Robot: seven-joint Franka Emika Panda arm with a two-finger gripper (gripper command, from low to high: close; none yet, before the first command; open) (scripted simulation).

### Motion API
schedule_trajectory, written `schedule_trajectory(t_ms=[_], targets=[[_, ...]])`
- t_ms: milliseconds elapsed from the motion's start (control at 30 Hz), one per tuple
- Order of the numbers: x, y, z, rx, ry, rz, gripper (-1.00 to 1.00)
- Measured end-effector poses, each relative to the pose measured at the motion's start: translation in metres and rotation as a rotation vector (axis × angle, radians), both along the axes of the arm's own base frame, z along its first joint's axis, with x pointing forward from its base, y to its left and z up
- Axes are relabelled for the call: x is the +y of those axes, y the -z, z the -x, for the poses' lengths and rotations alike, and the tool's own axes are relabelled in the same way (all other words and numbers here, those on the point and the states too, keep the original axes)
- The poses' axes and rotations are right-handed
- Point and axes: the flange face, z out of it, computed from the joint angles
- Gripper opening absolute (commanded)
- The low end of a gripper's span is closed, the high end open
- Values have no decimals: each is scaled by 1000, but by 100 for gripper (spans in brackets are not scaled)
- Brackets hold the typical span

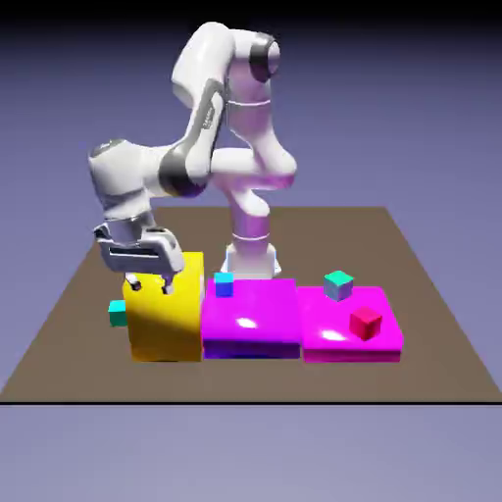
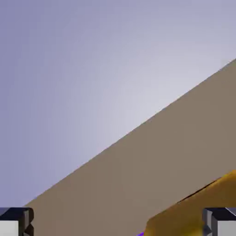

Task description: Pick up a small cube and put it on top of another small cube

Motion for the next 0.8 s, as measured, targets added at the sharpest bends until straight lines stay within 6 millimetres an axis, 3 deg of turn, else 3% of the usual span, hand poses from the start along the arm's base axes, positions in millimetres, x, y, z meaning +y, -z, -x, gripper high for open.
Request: schedule_trajectory(t_ms=[167,333,500,700,733,767,800], targets=[[-59,43,11,137,120,-161,0],[-118,107,66,300,262,-300,0],[-165,154,130,436,402,-424,0],[-206,189,210,569,563,-538,0],[-208,190,223,584,583,-536,0],[-208,190,223,584,583,-536,0],[-196,207,223,582,582,-537,0]])
